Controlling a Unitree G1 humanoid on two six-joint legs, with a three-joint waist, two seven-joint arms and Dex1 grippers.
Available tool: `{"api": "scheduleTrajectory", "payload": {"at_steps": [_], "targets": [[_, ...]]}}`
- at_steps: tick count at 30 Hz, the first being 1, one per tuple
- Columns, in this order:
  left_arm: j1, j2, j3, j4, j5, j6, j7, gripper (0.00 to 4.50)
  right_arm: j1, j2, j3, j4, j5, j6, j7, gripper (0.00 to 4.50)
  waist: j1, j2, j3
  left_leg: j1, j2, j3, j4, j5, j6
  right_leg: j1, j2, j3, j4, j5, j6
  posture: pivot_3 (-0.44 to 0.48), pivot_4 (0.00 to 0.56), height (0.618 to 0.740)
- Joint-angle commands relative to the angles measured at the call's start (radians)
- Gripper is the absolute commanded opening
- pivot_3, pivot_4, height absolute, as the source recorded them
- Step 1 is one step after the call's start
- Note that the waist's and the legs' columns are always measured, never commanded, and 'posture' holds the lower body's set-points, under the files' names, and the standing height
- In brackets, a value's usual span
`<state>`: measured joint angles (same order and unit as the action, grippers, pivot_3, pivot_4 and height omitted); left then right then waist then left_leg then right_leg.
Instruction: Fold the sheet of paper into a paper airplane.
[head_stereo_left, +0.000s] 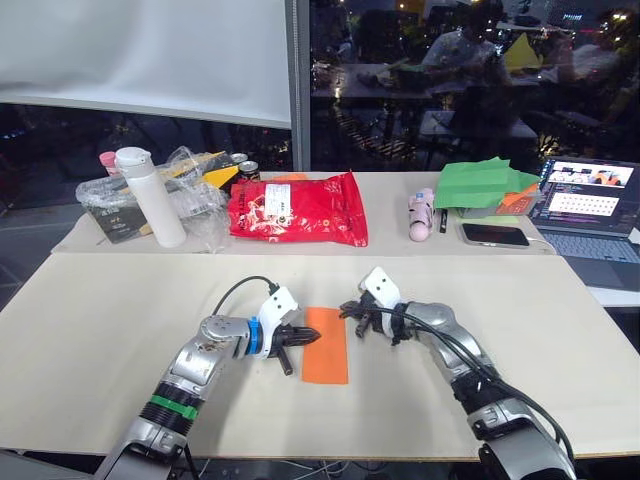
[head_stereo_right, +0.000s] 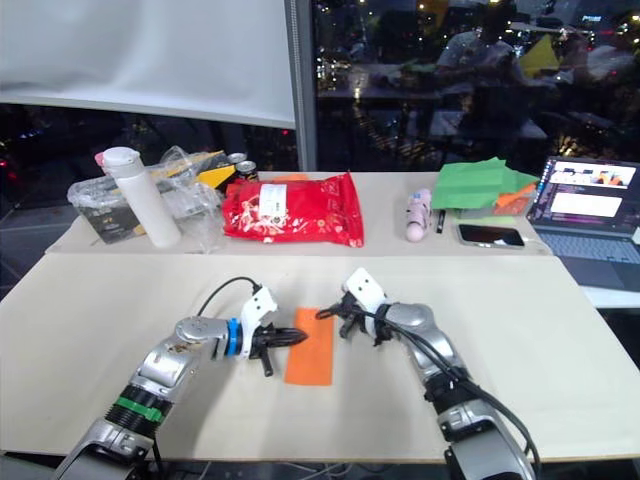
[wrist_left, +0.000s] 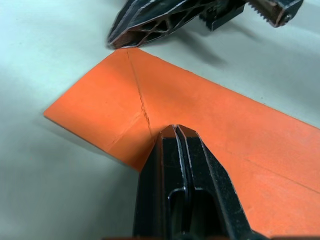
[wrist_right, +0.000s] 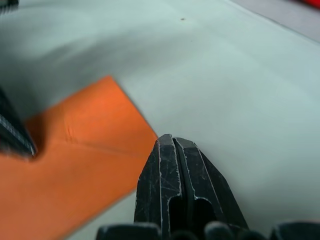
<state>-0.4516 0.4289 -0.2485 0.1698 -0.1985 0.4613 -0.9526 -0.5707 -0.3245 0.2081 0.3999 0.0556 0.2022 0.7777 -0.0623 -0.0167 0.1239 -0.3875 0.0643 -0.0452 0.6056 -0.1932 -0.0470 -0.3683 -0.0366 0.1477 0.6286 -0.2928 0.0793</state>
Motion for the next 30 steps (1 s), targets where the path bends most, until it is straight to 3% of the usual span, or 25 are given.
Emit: {"api": "scheduleTrajectory", "payload": {"at_steps": [1, 12, 17, 24, 30], "targets": [[0.022, 0.013, -0.002, 0.006, 0.016, 0.017, 0.011, 0.0, -0.007, 0.014, -0.064, -0.107, 0.089, -0.046, 0.047, 0.02, -0.006, 0.002, 0.001, 0.0, 0.0, 0.0, 0.0, 0.0, 0.0, 0.0, 0.0, 0.0, 0.0, 0.0, 0.0, 0.0, 0.15, 0.712], [0.025, 0.001, -0.003, 0.005, 0.021, 0.014, 0.02, 0.0, 0.014, 0.002, 0.018, 0.009, -0.006, -0.107, 0.083, 0.02, -0.007, 0.002, 0.001, 0.0, 0.0, -0.002, 0.0, 0.0, 0.0, 0.0, 0.001, 0.0, 0.001, 0.0, 0.0, 0.0, 0.15, 0.712], [0.033, -0.006, -0.004, -0.006, 0.021, 0.013, 0.032, 0.0, 0.073, -0.01, 0.044, -0.035, -0.005, -0.093, 0.134, 0.02, -0.007, 0.003, 0.001, 0.001, 0.0, -0.002, 0.0, 0.0, 0.0, 0.001, 0.001, 0.0, 0.001, 0.0, 0.0, 0.0, 0.15, 0.712], [0.035, -0.02, -0.008, 0.001, 0.023, 0.007, 0.044, 0.0, 0.171, -0.092, 0.089, -0.176, -0.011, -0.057, 0.216, 0.02, -0.003, 0.003, 0.0, 0.002, 0.0, -0.002, 0.0, 0.0, 0.0, 0.002, 0.001, -0.001, 0.0, 0.0, 0.0, 0.0, 0.15, 0.712], [0.034, -0.012, -0.008, 0.003, 0.023, 0.004, 0.035, 0.0, 0.342, -0.194, 0.094, -0.436, 0.037, 0.018, 0.266, 0.02, 0.004, 0.002, 0.0, 0.001, 0.0, -0.002, 0.0, 0.0, 0.0, 0.002, 0.001, -0.001, -0.001, -0.001, 0.0, 0.0, 0.15, 0.712]]}}
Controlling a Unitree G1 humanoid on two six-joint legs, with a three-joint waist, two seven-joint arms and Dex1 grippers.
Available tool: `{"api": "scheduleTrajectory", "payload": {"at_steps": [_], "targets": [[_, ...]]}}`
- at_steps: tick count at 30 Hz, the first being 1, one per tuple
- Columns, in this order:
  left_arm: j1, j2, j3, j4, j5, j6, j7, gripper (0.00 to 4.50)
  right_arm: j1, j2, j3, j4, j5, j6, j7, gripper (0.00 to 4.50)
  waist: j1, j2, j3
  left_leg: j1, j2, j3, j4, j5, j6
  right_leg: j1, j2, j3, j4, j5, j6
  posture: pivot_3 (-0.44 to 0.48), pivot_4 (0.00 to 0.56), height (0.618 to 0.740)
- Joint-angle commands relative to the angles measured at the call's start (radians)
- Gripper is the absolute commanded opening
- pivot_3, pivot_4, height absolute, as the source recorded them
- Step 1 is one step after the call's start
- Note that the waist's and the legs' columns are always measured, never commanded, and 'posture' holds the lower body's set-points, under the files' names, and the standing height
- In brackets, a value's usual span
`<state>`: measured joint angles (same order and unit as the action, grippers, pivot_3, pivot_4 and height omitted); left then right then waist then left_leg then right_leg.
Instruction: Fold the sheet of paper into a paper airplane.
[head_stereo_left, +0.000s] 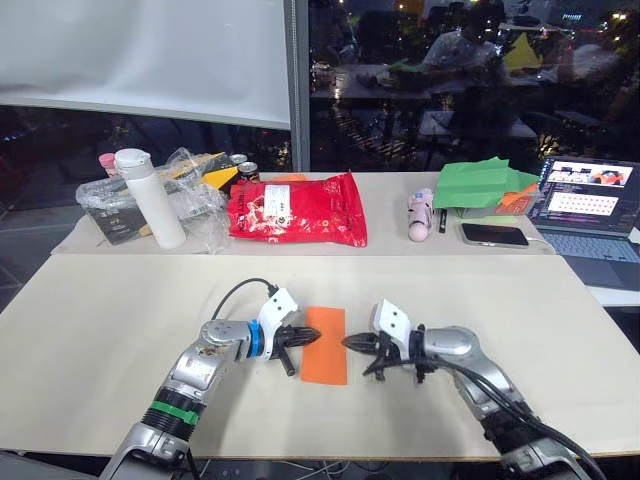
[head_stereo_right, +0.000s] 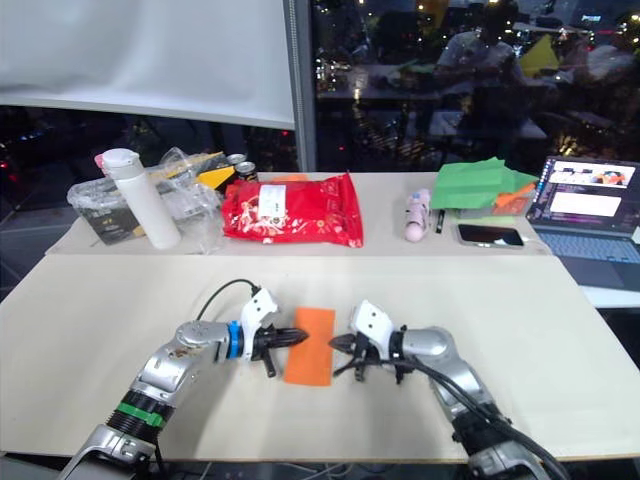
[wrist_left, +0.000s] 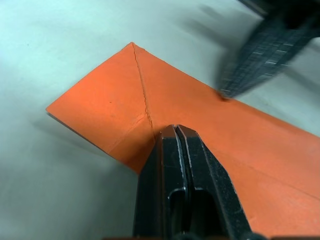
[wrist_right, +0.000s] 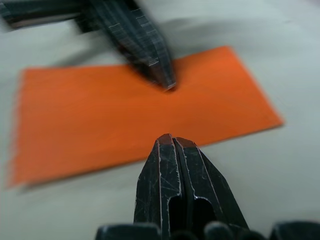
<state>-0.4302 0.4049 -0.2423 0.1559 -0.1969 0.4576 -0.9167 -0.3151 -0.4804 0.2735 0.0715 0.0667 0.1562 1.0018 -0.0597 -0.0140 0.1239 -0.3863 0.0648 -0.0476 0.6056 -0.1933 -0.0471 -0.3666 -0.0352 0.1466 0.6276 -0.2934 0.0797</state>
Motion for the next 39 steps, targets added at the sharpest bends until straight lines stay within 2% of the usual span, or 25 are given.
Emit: {"api": "scheduleTrajectory", "payload": {"at_steps": [1, 7, 13, 17, 22, 26, 31, 39], "targets": [[0.006, 0.012, -0.011, 0.023, 0.024, 0.007, 0.003, 0.0, 0.122, -0.058, 0.034, -0.155, 0.027, 0.075, 0.044, 0.02, 0.002, 0.0, 0.0, 0.0, 0.0, 0.0, 0.0, 0.0, 0.0, 0.0, 0.0, 0.0, 0.0, 0.0, 0.0, 0.0, 0.15, 0.712], [-0.013, 0.019, -0.002, 0.032, 0.019, 0.018, -0.005, 0.0, 0.212, -0.089, 0.061, -0.344, 0.024, 0.165, -0.002, 0.02, 0.0, -0.001, -0.001, 0.001, 0.0, 0.0, 0.0, 0.0, 0.0, -0.001, 0.0, 0.0, 0.0, -0.001, -0.001, 0.0, 0.15, 0.712], [-0.018, 0.029, -0.014, 0.031, 0.02, 0.025, -0.027, 0.0, 0.14, -0.101, -0.005, -0.365, 0.014, 0.2, -0.068, 0.02, -0.001, -0.003, 0.001, 0.0, 0.0, -0.001, 0.0, 0.0, 0.0, -0.002, 0.0, 0.0, 0.0, -0.001, -0.001, 0.0, 0.15, 0.712], [-0.021, 0.028, -0.019, 0.037, 0.023, 0.022, -0.032, 0.0, 0.029, -0.055, -0.028, -0.273, 0.018, 0.188, -0.118, 0.02, -0.003, -0.003, 0.001, -0.001, 0.0, -0.001, 0.0, 0.0, 0.0, -0.002, 0.0, 0.0, 0.0, -0.001, -0.001, 0.0, 0.15, 0.712], [-0.038, 0.015, -0.033, 0.045, 0.026, 0.021, -0.037, 0.0, -0.143, 0.007, 0.049, 0.037, -0.062, 0.045, -0.099, 0.02, 0.001, -0.003, 0.001, -0.001, 0.0, -0.001, -0.001, 0.0, 0.0, -0.002, 0.0, -0.001, 0.0, -0.001, -0.001, 0.0, 0.15, 0.712], [-0.046, 0.018, -0.029, 0.046, 0.028, 0.022, -0.035, 0.0, -0.203, 0.034, 0.081, 0.168, -0.099, -0.022, -0.091, 0.02, 0.011, -0.002, 0.001, -0.002, 0.0, -0.001, -0.001, 0.0, 0.0, -0.002, 0.0, -0.001, -0.001, -0.001, -0.002, 0.0, 0.15, 0.712], [-0.048, 0.02, -0.022, 0.044, 0.022, 0.03, -0.036, 0.0, -0.166, 0.024, 0.102, 0.146, -0.094, -0.043, -0.033, 0.02, 0.013, -0.002, 0.001, -0.001, 0.0, -0.001, 0.0, 0.0, 0.0, -0.001, 0.0, -0.001, 0.0, -0.001, -0.001, 0.0, 0.15, 0.712], [-0.037, 0.02, -0.036, 0.039, 0.026, 0.03, -0.047, 0.0, -0.019, -0.013, 0.134, -0.082, -0.044, 0.043, 0.051, 0.02, 0.011, -0.001, 0.0, -0.001, 0.0, -0.002, -0.001, 0.0, 0.0, -0.001, 0.001, -0.001, 0.0, -0.001, -0.001, 0.0, 0.15, 0.712]]}}
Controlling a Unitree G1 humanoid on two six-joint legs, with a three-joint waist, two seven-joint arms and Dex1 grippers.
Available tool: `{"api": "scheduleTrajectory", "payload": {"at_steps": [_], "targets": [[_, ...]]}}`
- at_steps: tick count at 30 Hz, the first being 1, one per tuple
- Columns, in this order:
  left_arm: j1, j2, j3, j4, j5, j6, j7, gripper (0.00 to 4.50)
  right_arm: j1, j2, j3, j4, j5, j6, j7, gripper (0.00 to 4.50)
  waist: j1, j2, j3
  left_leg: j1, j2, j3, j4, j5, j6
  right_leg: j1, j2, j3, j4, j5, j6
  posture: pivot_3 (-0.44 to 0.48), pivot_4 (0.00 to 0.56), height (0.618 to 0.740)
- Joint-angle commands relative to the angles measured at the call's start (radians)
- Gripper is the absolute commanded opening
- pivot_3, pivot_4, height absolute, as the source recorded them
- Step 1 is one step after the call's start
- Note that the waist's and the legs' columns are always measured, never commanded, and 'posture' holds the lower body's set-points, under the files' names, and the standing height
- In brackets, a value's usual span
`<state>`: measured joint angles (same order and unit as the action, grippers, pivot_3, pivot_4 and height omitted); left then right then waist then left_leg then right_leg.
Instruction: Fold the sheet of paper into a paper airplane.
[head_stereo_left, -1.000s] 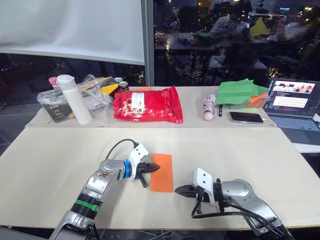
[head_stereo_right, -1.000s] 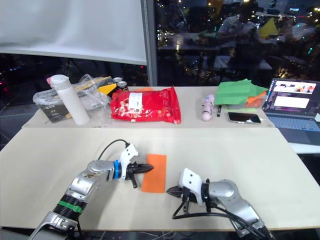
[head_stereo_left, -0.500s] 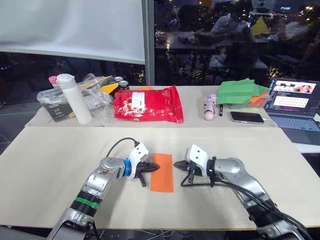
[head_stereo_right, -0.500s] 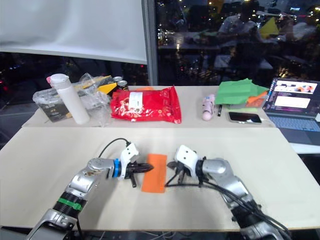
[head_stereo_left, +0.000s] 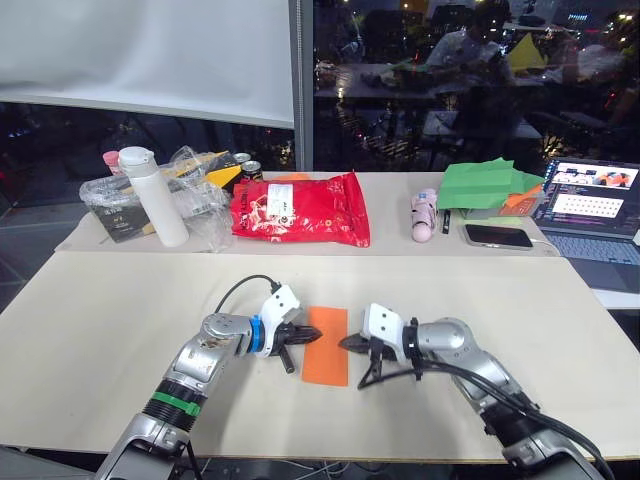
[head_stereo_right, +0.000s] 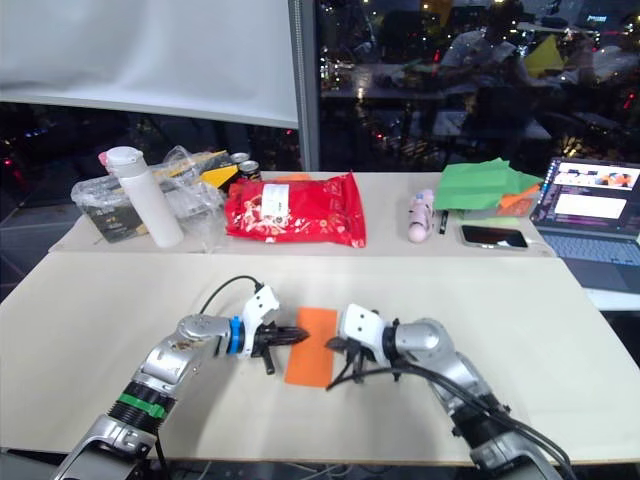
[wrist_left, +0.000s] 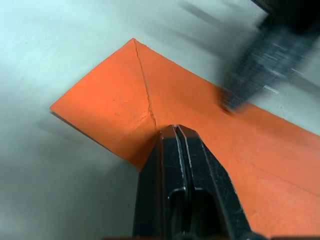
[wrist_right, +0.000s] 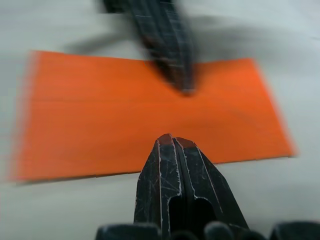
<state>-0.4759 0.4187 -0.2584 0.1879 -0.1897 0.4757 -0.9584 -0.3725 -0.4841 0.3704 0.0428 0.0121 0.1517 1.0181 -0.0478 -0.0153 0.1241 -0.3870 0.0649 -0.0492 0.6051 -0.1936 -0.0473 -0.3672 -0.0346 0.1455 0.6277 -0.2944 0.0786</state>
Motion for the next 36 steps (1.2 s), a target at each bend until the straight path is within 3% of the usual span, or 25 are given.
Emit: {"api": "scheduleTrajectory", "payload": {"at_steps": [1, 9, 18, 25, 29, 36], "targets": [[0.014, 0.004, -0.023, 0.0, 0.017, 0.019, -0.005, 0.0, 0.063, -0.017, 0.041, -0.078, 0.014, 0.055, 0.038, 0.02, 0.0, 0.0, 0.0, 0.0, 0.0, 0.0, 0.0, 0.0, 0.0, 0.0, 0.0, 0.0, 0.0, 0.0, 0.0, 0.0, 0.15, 0.712], [0.075, 0.012, -0.04, -0.105, -0.009, 0.121, -0.009, 0.0, 0.204, -0.092, 0.069, -0.183, 0.034, 0.075, 0.077, 0.02, 0.003, 0.0, -0.002, 0.0, 0.0, 0.0, 0.0, -0.001, 0.0, 0.001, 0.0, 0.0, -0.001, -0.001, -0.001, 0.0, 0.15, 0.712], [0.043, -0.006, 0.003, -0.075, -0.029, 0.148, 0.011, 0.0, 0.131, -0.13, -0.034, -0.315, 0.14, 0.203, 0.089, 0.02, 0.004, -0.001, -0.002, -0.001, 0.0, -0.001, 0.001, -0.001, -0.002, 0.001, 0.0, 0.0, -0.001, -0.002, -0.003, 0.0, 0.15, 0.712], [0.053, 0.049, 0.211, -0.143, -0.222, 0.321, -0.008, 0.0, 0.041, -0.177, -0.12, -0.477, 0.295, 0.416, 0.091, 0.02, -0.008, -0.003, 0.002, -0.002, 0.002, -0.004, 0.0, -0.001, -0.001, -0.002, 0.004, 0.0, 0.001, -0.002, -0.003, 0.0, 0.15, 0.712], [0.055, 0.098, 0.322, -0.155, -0.324, 0.402, -0.017, 0.0, 0.001, -0.181, -0.116, -0.447, 0.239, 0.416, 0.029, 0.02, -0.005, -0.003, 0.004, -0.002, 0.003, -0.006, -0.001, -0.001, -0.001, -0.002, 0.004, -0.002, 0.0, -0.002, -0.003, 0.0, 0.15, 0.712], [0.031, 0.088, 0.223, -0.097, -0.264, 0.347, -0.008, 0.0, 0.022, -0.226, -0.126, -0.378, 0.146, 0.383, -0.042, 0.02, 0.009, -0.002, 0.005, -0.003, 0.001, -0.005, 0.0, -0.001, -0.002, -0.004, 0.003, -0.001, -0.003, -0.002, -0.004, 0.0, 0.15, 0.712]]}}
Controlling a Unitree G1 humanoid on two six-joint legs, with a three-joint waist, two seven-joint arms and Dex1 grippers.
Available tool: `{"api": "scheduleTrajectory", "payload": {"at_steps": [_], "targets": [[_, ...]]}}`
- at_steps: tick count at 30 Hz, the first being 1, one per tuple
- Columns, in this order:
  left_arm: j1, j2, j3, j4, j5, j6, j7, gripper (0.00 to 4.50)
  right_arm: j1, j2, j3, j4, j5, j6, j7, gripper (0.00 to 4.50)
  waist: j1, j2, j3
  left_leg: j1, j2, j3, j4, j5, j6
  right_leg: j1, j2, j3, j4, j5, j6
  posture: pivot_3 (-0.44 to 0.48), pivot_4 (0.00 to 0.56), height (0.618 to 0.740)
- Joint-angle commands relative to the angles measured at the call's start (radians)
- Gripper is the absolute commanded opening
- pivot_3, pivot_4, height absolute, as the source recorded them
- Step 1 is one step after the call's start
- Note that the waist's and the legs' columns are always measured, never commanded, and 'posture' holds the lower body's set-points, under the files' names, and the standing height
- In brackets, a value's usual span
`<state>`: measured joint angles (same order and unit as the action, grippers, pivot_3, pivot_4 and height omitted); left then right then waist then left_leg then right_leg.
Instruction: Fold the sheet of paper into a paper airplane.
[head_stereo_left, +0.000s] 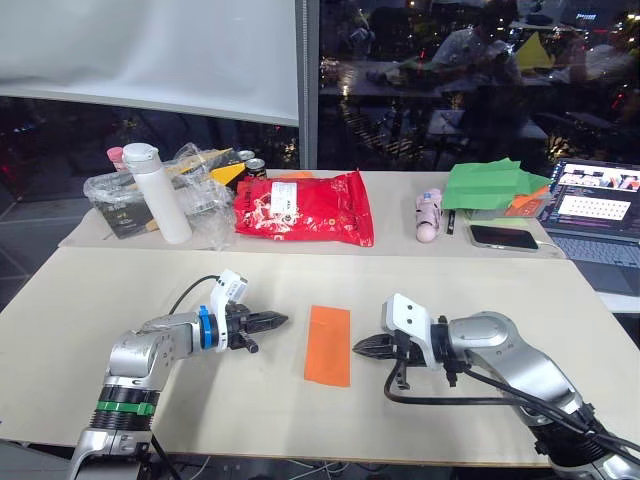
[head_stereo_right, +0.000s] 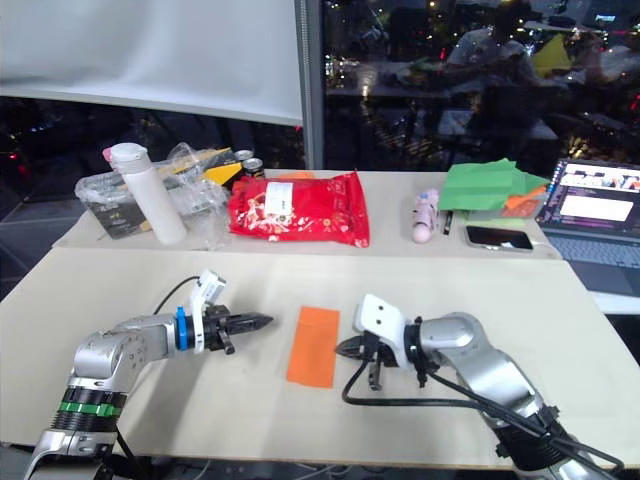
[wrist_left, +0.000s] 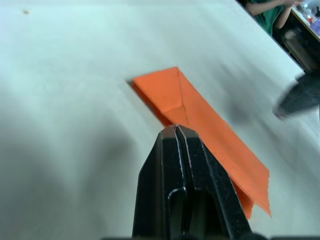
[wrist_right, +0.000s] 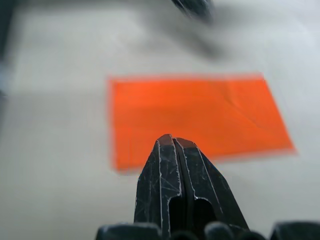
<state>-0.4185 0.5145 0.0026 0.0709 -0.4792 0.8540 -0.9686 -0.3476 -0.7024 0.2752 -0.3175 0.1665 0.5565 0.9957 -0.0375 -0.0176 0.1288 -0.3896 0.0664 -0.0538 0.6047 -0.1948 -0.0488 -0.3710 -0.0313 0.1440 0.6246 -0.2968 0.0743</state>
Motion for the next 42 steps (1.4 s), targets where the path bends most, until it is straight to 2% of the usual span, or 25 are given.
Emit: {"api": "scheduleTrajectory", "payload": {"at_steps": [1, 3, 7, 11, 14, 15, 20, 22, 25, 30, 34, 42], "targets": [[-0.033, -0.012, -0.06, 0.044, 0.052, -0.058, 0.011, 0.25, 0.0, -0.01, -0.041, -0.02, -0.006, -0.02, -0.027, 0.01, -0.002, 0.0, 0.0, -0.001, 0.0, 0.0, 0.0, 0.0, 0.0, 0.002, 0.0, 0.0, 0.0, 0.0, 0.0, 0.0, 0.15, 0.712], [-0.05, -0.022, -0.11, 0.111, 0.117, -0.126, 0.031, 0.74, 0.008, -0.016, -0.062, -0.029, -0.002, -0.012, -0.043, 0.0, -0.002, 0.0, 0.0, -0.002, 0.0, 0.0, 0.0, 0.0, 0.0, 0.001, 0.0, 0.0, 0.001, 0.0, 0.0, 0.0, 0.15, 0.712], [-0.081, -0.062, -0.127, 0.153, 0.108, -0.171, -0.009, 2.12, 0.04, -0.036, -0.093, -0.043, -0.002, -0.007, -0.069, 0.0, -0.001, 0.0, 0.0, -0.001, 0.0, 0.0, 0.0, 0.0, 0.0, 0.002, 0.001, 0.0, 0.002, 0.0, 0.0, 0.0, 0.15, 0.712], [-0.097, -0.064, -0.147, 0.168, 0.12, -0.197, -0.04, 3.43, 0.076, -0.047, -0.117, -0.058, 0.0, -0.003, -0.092, 0.0, -0.003, 0.0, 0.0, -0.001, 0.0, 0.0, 0.0, 0.0, 0.0, 0.002, 0.001, 0.0, 0.002, 0.0, 0.0, 0.0, 0.15, 0.712], [-0.115, -0.054, -0.146, 0.195, 0.13, -0.216, -0.059, 3.43, 0.107, -0.053, -0.14, -0.076, 0.002, 0.007, -0.114, 0.0, -0.004, 0.0, 0.0, -0.001, 0.0, 0.0, 0.0, 0.0, 0.0, 0.002, 0.001, 0.0, 0.002, 0.0, 0.0, 0.0, 0.15, 0.712], [-0.122, -0.049, -0.137, 0.205, 0.13, -0.216, -0.062, 3.21, 0.115, -0.055, -0.145, -0.081, 0.004, 0.01, -0.118, 0.0, -0.004, 0.0, 0.0, -0.001, 0.0, 0.0, 0.0, 0.0, 0.0, 0.002, 0.001, 0.0, 0.002, 0.0, 0.0, 0.0, 0.15, 0.712], [-0.131, 0.005, -0.134, 0.208, 0.126, -0.243, -0.136, 1.55, 0.129, -0.054, -0.158, -0.092, 0.008, 0.018, -0.137, 0.0, -0.012, 0.0, 0.0, -0.001, 0.0, 0.0, 0.0, 0.0, 0.0, 0.001, 0.001, 0.001, 0.002, 0.0, 0.0, 0.0, 0.15, 0.712], [-0.119, 0.025, -0.145, 0.185, 0.124, -0.283, -0.186, 0.81, 0.129, -0.051, -0.156, -0.091, 0.006, 0.017, -0.141, 0.0, -0.008, 0.0, 0.0, -0.001, 0.0, 0.0, 0.0, 0.0, 0.0, 0.001, 0.001, 0.001, 0.002, 0.0, 0.0, 0.0, 0.15, 0.712], [-0.084, 0.05, -0.186, 0.122, 0.132, -0.371, -0.277, 0.02, 0.123, -0.058, -0.142, -0.086, -0.004, 0.015, -0.139, 0.0, -0.007, 0.001, 0.0, -0.002, 0.0, 0.0, 0.0, 0.0, 0.0, 0.001, 0.001, 0.001, 0.002, 0.0, 0.0, 0.0, 0.15, 0.712], [-0.082, 0.033, -0.252, 0.128, 0.195, -0.458, -0.291, 0.02, 0.101, -0.047, -0.128, -0.087, -0.006, 0.018, -0.14, 0.0, -0.002, 0.001, 0.001, -0.002, 0.0, 0.001, 0.0, 0.0, 0.0, 0.002, 0.001, 0.001, 0.001, 0.0, -0.001, 0.0, 0.15, 0.712], [-0.114, -0.023, -0.268, 0.226, 0.261, -0.527, -0.219, 0.02, 0.097, -0.042, -0.129, -0.088, -0.005, 0.02, -0.146, 0.0, -0.003, 0.001, 0.001, -0.002, 0.0, 0.0, 0.0, 0.0, 0.0, 0.002, 0.001, 0.001, 0.001, 0.0, -0.001, 0.0, 0.15, 0.712], [-0.149, -0.111, -0.256, 0.219, 0.217, -0.488, -0.251, 0.02, 0.119, -0.043, -0.141, -0.098, -0.012, 0.037, -0.179, 0.0, -0.004, 0.001, 0.001, -0.003, 0.0, 0.0, 0.0, 0.0, 0.0, 0.002, 0.001, 0.001, 0.002, 0.0, 0.0, 0.0, 0.15, 0.712]]}}
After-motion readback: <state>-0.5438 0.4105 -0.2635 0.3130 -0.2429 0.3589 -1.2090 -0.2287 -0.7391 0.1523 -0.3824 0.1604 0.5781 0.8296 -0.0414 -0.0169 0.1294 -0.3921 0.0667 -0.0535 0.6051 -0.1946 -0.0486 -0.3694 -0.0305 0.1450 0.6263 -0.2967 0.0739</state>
